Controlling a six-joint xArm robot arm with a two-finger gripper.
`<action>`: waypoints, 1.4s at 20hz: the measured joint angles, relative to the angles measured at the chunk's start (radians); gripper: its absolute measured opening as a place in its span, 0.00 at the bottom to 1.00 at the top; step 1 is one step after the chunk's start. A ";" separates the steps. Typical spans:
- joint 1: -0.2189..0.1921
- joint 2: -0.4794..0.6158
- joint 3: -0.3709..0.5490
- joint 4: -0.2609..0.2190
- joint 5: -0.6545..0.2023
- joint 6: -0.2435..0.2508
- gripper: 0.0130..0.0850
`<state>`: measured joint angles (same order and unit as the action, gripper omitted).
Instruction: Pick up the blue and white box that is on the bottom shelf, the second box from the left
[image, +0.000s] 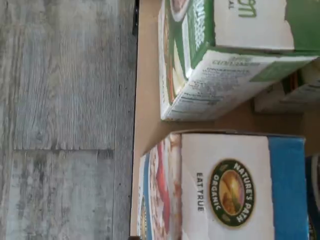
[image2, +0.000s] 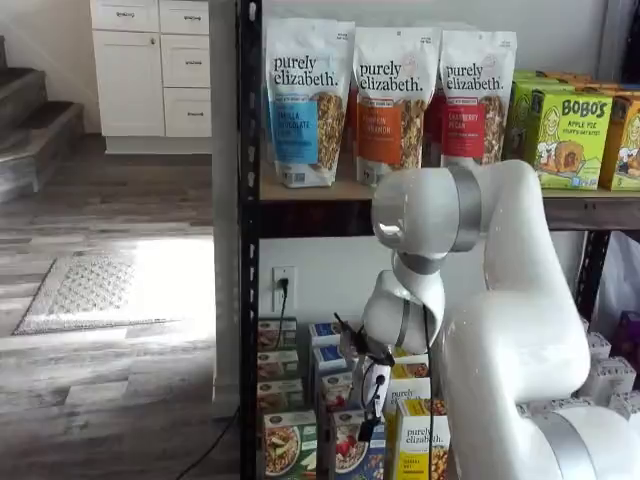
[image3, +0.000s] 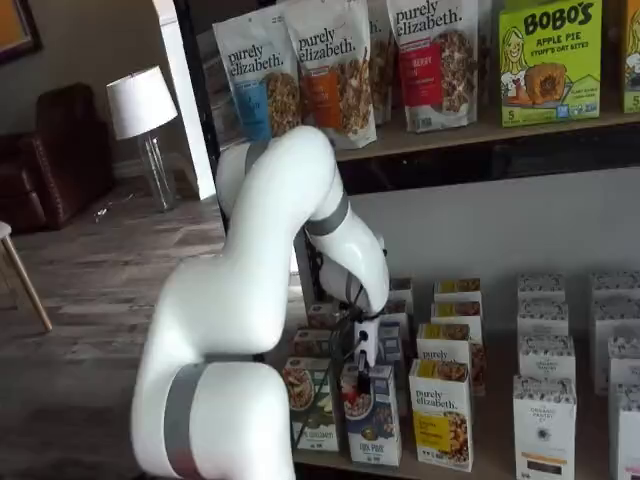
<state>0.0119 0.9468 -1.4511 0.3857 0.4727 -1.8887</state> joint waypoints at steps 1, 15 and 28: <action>-0.001 0.006 -0.007 -0.003 0.002 0.001 1.00; -0.012 0.071 -0.097 -0.154 0.079 0.126 1.00; -0.003 0.081 -0.104 -0.135 0.072 0.117 0.72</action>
<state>0.0088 1.0280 -1.5554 0.2512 0.5447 -1.7714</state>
